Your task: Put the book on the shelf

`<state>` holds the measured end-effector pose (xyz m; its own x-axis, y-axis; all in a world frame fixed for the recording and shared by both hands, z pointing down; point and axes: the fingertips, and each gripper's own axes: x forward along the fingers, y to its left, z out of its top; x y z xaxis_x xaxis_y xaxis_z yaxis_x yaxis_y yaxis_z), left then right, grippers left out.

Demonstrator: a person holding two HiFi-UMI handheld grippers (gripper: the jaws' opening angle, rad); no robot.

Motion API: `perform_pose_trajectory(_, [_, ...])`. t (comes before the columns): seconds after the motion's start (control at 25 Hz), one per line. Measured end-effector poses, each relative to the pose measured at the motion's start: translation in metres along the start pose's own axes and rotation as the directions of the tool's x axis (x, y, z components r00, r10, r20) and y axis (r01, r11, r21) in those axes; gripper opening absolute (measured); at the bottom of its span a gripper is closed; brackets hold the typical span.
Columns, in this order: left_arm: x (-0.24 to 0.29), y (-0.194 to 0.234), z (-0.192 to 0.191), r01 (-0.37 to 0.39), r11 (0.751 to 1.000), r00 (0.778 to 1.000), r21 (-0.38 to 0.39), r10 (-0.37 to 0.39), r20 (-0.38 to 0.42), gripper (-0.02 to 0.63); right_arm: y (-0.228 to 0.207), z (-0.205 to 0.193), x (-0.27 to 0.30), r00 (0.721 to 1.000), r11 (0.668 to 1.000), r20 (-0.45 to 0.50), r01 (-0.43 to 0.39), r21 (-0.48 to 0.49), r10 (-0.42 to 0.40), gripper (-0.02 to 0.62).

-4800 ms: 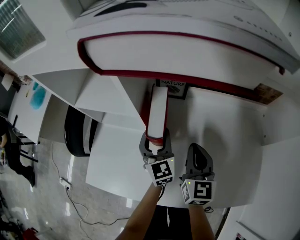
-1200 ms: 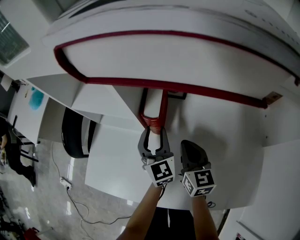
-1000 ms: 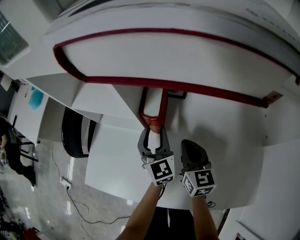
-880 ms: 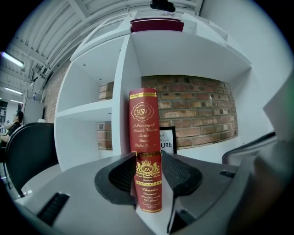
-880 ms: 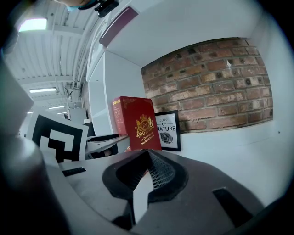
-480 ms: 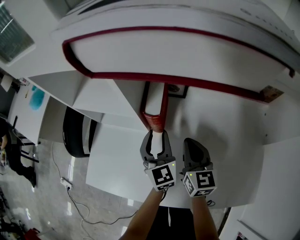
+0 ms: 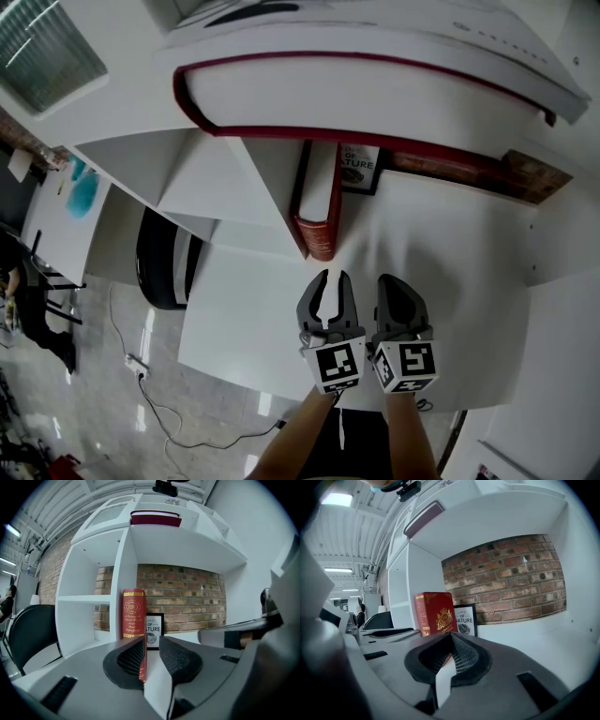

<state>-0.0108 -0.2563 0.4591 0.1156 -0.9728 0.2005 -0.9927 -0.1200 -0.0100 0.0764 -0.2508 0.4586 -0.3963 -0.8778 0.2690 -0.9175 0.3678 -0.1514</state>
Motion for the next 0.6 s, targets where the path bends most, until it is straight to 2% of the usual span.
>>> perform_pose_trajectory(0.32, [-0.021,-0.004,0.005,0.010,1.000,1.000,-0.010,-0.010,-0.011,0.058,0.004,0.007,-0.015,1.000,1.000,0.017,0.005,-0.013,-0.005,0.015])
perform_pose_trajectory(0.6, [-0.032,-0.005,0.011,0.014,1.000,1.000,0.007,-0.014,-0.004,0.057,0.010,0.014,-0.026,1.000,0.999,0.028,-0.002,-0.036,0.003,0.015])
